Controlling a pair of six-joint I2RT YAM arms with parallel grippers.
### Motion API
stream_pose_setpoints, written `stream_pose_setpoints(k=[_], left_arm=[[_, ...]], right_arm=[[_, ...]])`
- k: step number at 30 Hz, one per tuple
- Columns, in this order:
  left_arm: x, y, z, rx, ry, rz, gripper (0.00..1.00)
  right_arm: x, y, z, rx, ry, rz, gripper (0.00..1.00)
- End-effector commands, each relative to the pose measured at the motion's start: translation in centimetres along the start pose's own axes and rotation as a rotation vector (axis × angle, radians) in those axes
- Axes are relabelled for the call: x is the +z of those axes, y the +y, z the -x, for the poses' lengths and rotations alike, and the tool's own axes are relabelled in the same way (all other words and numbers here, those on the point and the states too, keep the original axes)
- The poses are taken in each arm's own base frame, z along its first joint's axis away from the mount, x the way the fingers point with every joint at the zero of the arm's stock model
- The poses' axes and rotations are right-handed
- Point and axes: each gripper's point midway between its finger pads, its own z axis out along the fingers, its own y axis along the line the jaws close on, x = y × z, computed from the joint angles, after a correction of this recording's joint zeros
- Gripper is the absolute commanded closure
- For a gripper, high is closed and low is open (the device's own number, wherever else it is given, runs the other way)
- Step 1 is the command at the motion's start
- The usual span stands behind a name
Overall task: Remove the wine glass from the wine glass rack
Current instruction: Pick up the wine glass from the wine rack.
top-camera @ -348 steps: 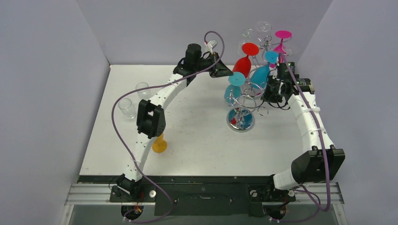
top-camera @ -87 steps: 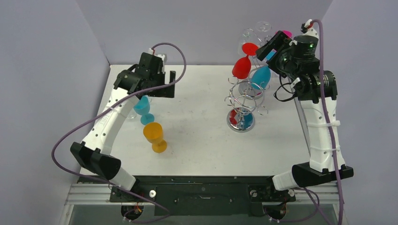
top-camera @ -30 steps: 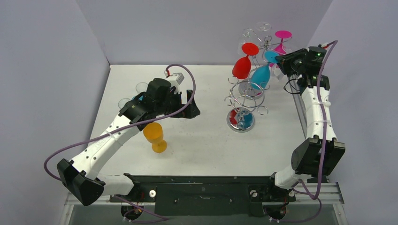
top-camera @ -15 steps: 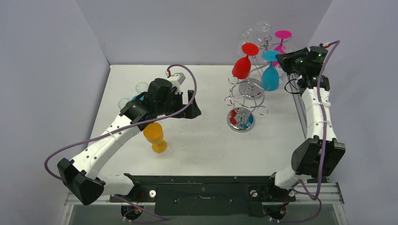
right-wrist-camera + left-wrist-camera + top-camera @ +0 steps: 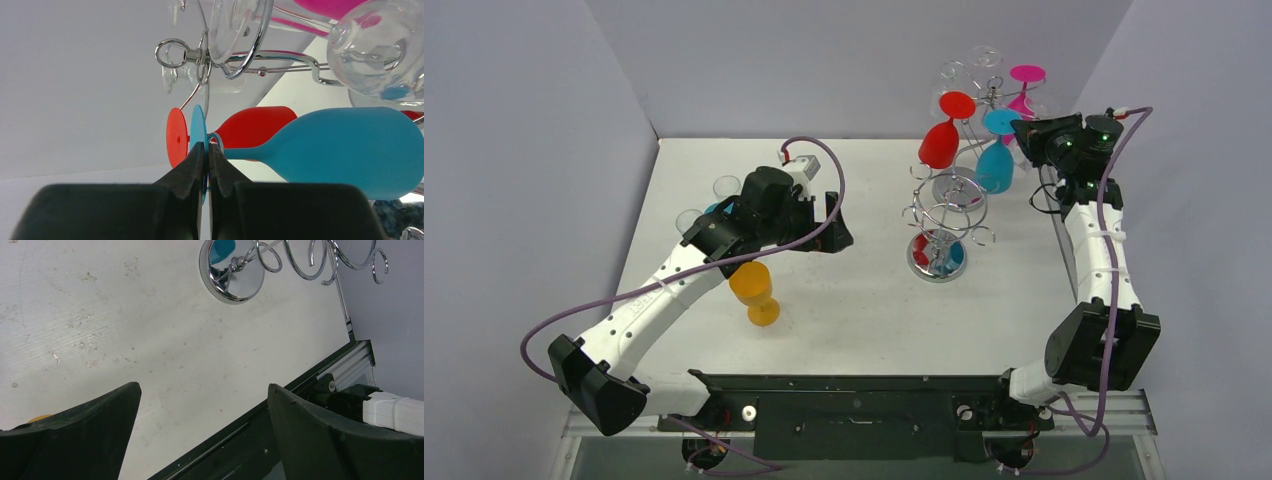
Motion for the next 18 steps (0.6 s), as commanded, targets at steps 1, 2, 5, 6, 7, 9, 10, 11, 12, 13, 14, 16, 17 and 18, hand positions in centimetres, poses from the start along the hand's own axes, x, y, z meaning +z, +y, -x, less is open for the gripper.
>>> stream_pose_setpoints(k=[1,2,5,6,7,9,10,11,12,13,14,16,17,18], left_arm=[[-1.0,-1.6,2.5,0.013,-0.083,-0.042,0.04],[-1.0,-1.6,2.5,0.013,-0.082,-0.041,0.04],[-0.9,-1.6,2.5,0.011,-0.080,-0.042,0.04],[-0.9,-1.6,2.4,0.011,-0.080,-0.040,0.04],[-0.8,-1.5,2.4,0.010,-0.079,-0.040,0.04],[-0.8,-1.5,2.3,0.009,-0.077,-0.040,0.04],[-0.7,-1.5,2.3,0.009,-0.076,-0.039,0.04],[-0.7,-1.5,2.3,0.009,-0.075,-0.038,0.04],[-0.7,-1.5,2.3,0.008,-0.076,-0.038,0.04],[-0.7,-1.5,2.3,0.009,-0.077,-0.038,0.04],[-0.7,-1.5,2.3,0.008,-0.077,-0.037,0.04],[-0.7,-1.5,2.3,0.008,-0.076,-0.037,0.04],[-0.7,-1.4,2.4,0.007,-0.078,-0.035,0.04],[-0.7,-1.4,2.3,0.007,-0.076,-0.036,0.04]], right_arm=[[-1.3,3.2,-0.2,0.023,0.011,0.143,1.00],[-1.3,3.4,-0.2,0.031,0.014,0.155,1.00],[-1.5,3.3,-0.5,0.044,0.021,0.156,1.00],[-1.6,3.4,-0.6,0.043,0.023,0.158,1.00],[-1.7,3.4,-0.7,0.042,0.023,0.159,1.00],[-1.8,3.5,-0.9,0.041,0.026,0.160,1.00],[-1.8,3.5,-0.9,0.040,0.026,0.162,1.00],[-1.9,3.5,-1.0,0.040,0.027,0.162,1.00],[-1.9,3.6,-1.1,0.039,0.030,0.162,1.00],[-1.9,3.6,-1.2,0.038,0.032,0.164,1.00],[-2.0,3.6,-1.3,0.037,0.032,0.165,1.00],[-2.1,3.7,-1.4,0.038,0.033,0.166,1.00],[-2.2,3.8,-1.4,0.035,0.033,0.169,1.00],[-2.2,3.8,-1.4,0.035,0.031,0.168,1.00]])
